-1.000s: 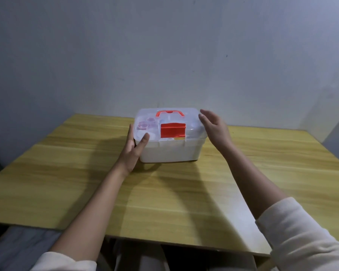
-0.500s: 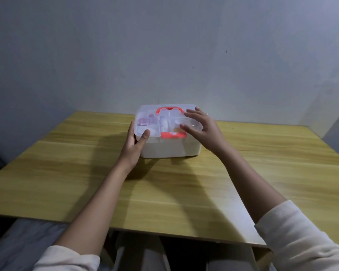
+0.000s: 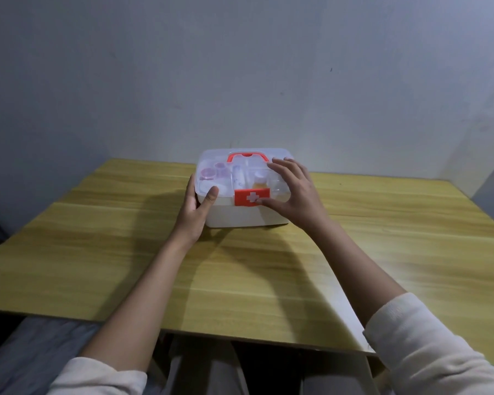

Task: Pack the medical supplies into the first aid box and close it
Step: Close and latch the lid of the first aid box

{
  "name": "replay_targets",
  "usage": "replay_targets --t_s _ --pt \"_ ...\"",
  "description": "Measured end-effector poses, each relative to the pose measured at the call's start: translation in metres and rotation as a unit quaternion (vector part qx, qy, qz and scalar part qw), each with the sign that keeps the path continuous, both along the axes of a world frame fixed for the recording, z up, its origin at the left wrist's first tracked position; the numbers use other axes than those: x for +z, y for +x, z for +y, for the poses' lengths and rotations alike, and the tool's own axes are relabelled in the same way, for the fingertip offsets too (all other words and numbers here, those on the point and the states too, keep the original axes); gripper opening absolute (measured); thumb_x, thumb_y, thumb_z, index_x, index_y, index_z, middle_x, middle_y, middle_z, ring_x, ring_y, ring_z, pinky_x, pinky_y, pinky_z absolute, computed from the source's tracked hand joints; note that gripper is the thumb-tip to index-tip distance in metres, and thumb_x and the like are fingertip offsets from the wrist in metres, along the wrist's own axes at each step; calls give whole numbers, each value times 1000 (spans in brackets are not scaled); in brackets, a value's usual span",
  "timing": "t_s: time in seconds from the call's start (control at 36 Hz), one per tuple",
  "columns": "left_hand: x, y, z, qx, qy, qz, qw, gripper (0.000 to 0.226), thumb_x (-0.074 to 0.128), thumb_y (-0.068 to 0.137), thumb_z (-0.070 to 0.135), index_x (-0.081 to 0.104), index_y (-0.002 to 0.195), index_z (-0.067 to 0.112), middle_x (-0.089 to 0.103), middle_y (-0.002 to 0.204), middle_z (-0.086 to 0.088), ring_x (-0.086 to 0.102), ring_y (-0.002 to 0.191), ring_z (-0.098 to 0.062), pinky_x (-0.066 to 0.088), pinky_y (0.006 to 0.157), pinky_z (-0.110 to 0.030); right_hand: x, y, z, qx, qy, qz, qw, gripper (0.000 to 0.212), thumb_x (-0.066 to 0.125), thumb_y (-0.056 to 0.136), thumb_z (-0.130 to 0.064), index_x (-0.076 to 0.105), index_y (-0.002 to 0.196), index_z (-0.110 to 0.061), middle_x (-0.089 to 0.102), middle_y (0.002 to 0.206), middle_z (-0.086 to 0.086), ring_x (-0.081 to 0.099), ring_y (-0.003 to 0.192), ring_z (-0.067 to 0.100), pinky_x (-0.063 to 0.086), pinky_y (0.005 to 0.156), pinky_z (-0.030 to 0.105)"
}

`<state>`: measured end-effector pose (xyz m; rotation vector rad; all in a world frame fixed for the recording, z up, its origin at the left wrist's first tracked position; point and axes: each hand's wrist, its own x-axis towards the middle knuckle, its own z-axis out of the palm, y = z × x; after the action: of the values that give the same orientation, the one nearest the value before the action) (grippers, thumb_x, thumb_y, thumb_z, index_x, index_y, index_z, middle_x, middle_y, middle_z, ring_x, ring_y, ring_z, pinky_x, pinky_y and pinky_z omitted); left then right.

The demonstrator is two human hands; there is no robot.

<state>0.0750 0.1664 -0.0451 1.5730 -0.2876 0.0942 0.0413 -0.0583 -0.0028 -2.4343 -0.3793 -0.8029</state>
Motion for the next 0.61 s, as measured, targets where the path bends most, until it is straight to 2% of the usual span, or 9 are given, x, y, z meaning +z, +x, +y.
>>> replay_targets --t_s 0.11,0.19,0.28,0.33,0.42,0.53,0.61 --pt "2 0 0 -3 11 -16 1000 98 64 72 72 30 151 26 47 149 4 44 138 -14 34 117 -45 2 -2 0 9 25 22 999 73 77 69 -40 49 133 -17 45 142 2 30 138 22 28 113 35" --pt "3 1 1 2 17 -24 1000 85 62 77 62 35 149 25 50 146 6 46 136 -12 36 115 -42 2 -4 0 6 63 47 997 83 79 67 -40 42 137 -18 32 150 4 23 140 20 25 114 33" --pt "2 1 -1 21 -4 -9 1000 92 67 81 58 24 155 25 36 157 5 33 145 -12 28 120 -40 -2 -7 -1 -22 146 90 985 99 81 63 -41 28 143 -21 18 154 4 17 144 18 22 114 32" --pt "1 1 -3 25 -11 -7 1000 95 68 78 61 22 155 27 33 159 7 29 147 -11 25 121 -40 -5 -9 -1 -24 189 106 976 105 83 62 -41 22 145 -21 22 154 2 22 143 16 24 113 28" --pt "-2 4 -5 27 5 -6 1000 101 71 69 72 27 152 35 36 157 8 31 146 -14 28 119 -47 -8 -11 -3 -20 210 104 972 106 83 63 -39 20 146 -20 28 152 -1 29 139 13 26 106 21" --pt "0 10 -18 13 13 -19 1000 102 72 67 72 30 150 31 39 155 4 34 145 -17 30 118 -49 -7 -15 -14 -36 215 100 971 105 83 63 -39 21 146 -21 30 151 0 31 138 12 26 104 19" --pt "4 10 -36 4 14 -36 999 92 70 72 64 34 149 27 46 149 5 39 141 -13 31 118 -46 -6 -19 -28 -48 215 95 971 103 82 64 -38 22 145 -20 32 149 0 32 137 13 29 107 22"
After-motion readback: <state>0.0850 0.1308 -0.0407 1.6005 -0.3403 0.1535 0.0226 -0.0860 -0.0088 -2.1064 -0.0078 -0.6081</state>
